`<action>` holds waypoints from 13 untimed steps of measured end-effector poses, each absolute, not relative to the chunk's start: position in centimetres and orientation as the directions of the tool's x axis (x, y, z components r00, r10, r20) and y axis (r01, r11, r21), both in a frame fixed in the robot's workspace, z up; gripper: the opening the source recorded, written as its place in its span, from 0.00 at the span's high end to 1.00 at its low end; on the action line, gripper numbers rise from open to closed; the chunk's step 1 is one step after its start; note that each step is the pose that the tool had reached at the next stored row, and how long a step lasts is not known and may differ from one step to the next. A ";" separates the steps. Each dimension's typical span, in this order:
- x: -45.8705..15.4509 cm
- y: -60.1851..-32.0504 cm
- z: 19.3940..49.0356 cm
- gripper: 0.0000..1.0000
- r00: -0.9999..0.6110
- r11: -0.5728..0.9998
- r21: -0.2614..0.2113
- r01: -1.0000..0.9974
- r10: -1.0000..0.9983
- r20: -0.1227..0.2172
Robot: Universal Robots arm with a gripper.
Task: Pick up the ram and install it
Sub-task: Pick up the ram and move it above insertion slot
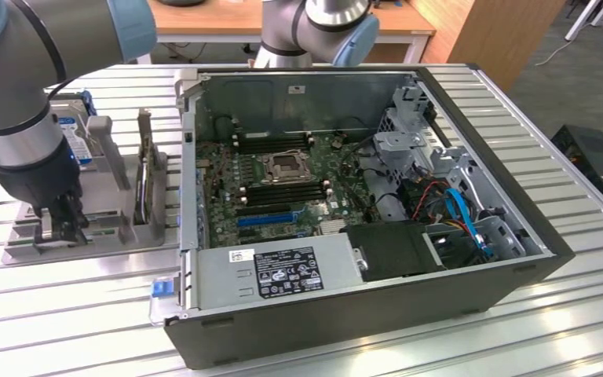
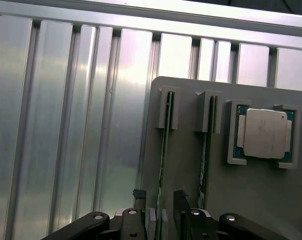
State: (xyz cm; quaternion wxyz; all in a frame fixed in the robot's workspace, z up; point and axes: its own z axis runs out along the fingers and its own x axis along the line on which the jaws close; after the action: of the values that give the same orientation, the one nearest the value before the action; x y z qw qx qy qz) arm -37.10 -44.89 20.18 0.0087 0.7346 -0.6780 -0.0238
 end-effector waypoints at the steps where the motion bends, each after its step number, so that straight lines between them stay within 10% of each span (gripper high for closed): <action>1: -37.1 -44.9 20.1 0.64 0.079 -0.080 0.045 -0.996 -0.997 -0.023; 13: -37.1 -44.9 20.1 0.73 0.079 -0.080 0.045 -0.996 -0.997 -0.023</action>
State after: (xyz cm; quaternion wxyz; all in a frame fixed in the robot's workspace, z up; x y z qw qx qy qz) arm -37.10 -44.89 20.11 0.0087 0.7346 -0.6780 -0.0238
